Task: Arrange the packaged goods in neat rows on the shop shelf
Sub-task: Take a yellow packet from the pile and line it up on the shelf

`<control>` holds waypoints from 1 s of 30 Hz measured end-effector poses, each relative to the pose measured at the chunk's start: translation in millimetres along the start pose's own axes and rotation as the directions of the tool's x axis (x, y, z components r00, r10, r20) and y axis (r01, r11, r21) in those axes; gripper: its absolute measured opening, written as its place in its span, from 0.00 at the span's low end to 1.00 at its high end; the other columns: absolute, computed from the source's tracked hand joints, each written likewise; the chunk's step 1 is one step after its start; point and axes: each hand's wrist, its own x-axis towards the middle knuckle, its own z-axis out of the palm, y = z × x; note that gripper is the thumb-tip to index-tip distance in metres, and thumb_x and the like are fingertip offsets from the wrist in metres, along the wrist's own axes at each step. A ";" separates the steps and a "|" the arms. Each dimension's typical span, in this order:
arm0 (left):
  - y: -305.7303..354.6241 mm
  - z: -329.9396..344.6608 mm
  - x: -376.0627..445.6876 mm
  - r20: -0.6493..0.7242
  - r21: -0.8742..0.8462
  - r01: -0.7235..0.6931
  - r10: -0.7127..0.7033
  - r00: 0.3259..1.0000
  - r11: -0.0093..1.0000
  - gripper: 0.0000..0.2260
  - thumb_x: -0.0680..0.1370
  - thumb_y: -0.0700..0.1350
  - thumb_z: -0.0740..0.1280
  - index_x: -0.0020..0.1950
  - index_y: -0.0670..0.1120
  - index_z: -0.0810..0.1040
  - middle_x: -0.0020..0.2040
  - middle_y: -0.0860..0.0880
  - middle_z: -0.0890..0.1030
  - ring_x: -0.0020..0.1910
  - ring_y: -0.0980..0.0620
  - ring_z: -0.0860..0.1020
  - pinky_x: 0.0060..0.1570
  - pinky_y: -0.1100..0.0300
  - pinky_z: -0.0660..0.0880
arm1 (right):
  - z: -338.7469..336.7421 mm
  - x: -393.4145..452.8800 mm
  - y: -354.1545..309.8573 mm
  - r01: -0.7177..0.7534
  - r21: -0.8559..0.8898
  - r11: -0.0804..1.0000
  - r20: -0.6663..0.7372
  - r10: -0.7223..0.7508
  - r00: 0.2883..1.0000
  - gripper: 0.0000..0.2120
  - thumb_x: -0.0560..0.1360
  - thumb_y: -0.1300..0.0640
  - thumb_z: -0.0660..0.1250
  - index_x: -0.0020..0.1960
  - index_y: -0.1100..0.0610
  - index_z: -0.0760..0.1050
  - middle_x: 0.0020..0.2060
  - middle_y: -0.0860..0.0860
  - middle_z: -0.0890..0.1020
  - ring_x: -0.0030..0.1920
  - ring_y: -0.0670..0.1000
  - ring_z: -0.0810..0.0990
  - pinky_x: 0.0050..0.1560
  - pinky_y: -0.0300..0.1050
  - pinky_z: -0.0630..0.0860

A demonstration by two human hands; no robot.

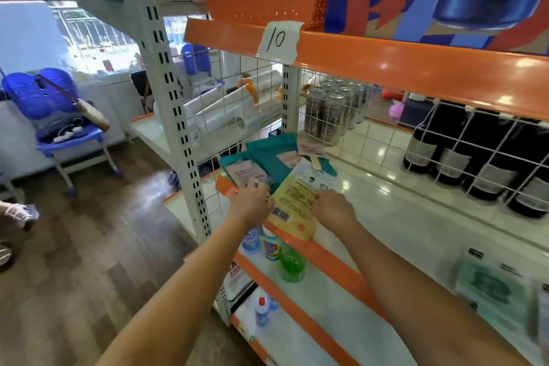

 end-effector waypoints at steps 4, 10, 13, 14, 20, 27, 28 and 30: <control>6.4 1.2 26.0 0.017 -0.045 0.012 -0.011 1.000 0.999 0.17 0.80 0.50 0.57 0.66 0.46 0.70 0.65 0.43 0.73 0.63 0.43 0.70 0.57 0.52 0.69 | -2.7 27.1 5.4 -0.039 0.009 0.999 -0.011 0.039 0.999 0.14 0.78 0.56 0.54 0.61 0.58 0.72 0.58 0.56 0.75 0.59 0.56 0.74 0.56 0.49 0.72; 16.3 7.0 55.5 0.053 -0.028 0.017 -0.015 0.998 0.999 0.12 0.81 0.52 0.56 0.51 0.46 0.74 0.49 0.45 0.76 0.50 0.45 0.74 0.45 0.55 0.68 | -1.0 50.9 16.0 -0.034 0.013 0.999 -0.077 0.035 0.996 0.14 0.78 0.56 0.55 0.58 0.59 0.73 0.55 0.57 0.77 0.55 0.56 0.77 0.51 0.48 0.73; 20.8 6.3 62.5 0.070 -0.058 0.021 -0.017 0.997 0.998 0.12 0.81 0.52 0.57 0.44 0.45 0.71 0.40 0.47 0.74 0.41 0.48 0.73 0.38 0.57 0.66 | 1.5 55.4 18.6 -0.047 0.025 0.999 -0.103 0.049 0.993 0.13 0.79 0.55 0.55 0.58 0.58 0.73 0.55 0.56 0.77 0.54 0.57 0.77 0.50 0.49 0.74; 21.4 7.0 65.2 0.081 -0.080 0.013 -0.007 0.997 0.997 0.13 0.81 0.52 0.57 0.43 0.45 0.71 0.38 0.48 0.72 0.40 0.48 0.72 0.37 0.57 0.66 | 2.8 56.1 18.7 -0.048 0.024 0.999 -0.109 0.051 0.993 0.13 0.79 0.55 0.55 0.58 0.57 0.73 0.55 0.56 0.77 0.54 0.56 0.77 0.49 0.49 0.74; 17.5 9.0 77.9 0.182 -0.260 0.003 0.046 0.982 0.966 0.14 0.80 0.52 0.60 0.38 0.47 0.66 0.35 0.49 0.68 0.35 0.51 0.68 0.32 0.57 0.62 | 11.2 59.7 14.4 -0.104 0.048 0.993 -0.118 0.109 0.987 0.12 0.80 0.56 0.53 0.61 0.57 0.69 0.57 0.56 0.73 0.57 0.56 0.73 0.50 0.47 0.70; 17.0 2.7 85.9 0.320 -0.414 0.052 0.092 0.943 0.909 0.12 0.77 0.51 0.64 0.38 0.46 0.68 0.34 0.49 0.67 0.31 0.53 0.66 0.30 0.59 0.60 | 11.9 48.6 -1.2 -0.223 0.049 0.974 -0.102 0.227 0.969 0.15 0.81 0.54 0.51 0.63 0.58 0.68 0.58 0.57 0.73 0.59 0.56 0.72 0.54 0.49 0.70; 17.9 3.1 87.8 0.341 -0.439 0.073 0.091 0.936 0.896 0.10 0.77 0.50 0.64 0.41 0.45 0.71 0.36 0.48 0.69 0.32 0.52 0.68 0.31 0.59 0.62 | 11.6 46.6 -2.4 -0.235 0.057 0.970 -0.103 0.240 0.965 0.15 0.81 0.54 0.51 0.63 0.58 0.68 0.58 0.57 0.73 0.59 0.56 0.72 0.54 0.49 0.70; 20.3 5.6 91.7 0.363 -0.488 0.108 0.089 0.927 0.866 0.10 0.76 0.50 0.65 0.48 0.43 0.74 0.43 0.46 0.73 0.38 0.50 0.73 0.35 0.58 0.66 | 11.3 40.8 -4.4 -0.256 0.063 0.965 -0.102 0.261 0.960 0.16 0.81 0.52 0.51 0.63 0.58 0.69 0.58 0.57 0.73 0.60 0.56 0.72 0.55 0.49 0.70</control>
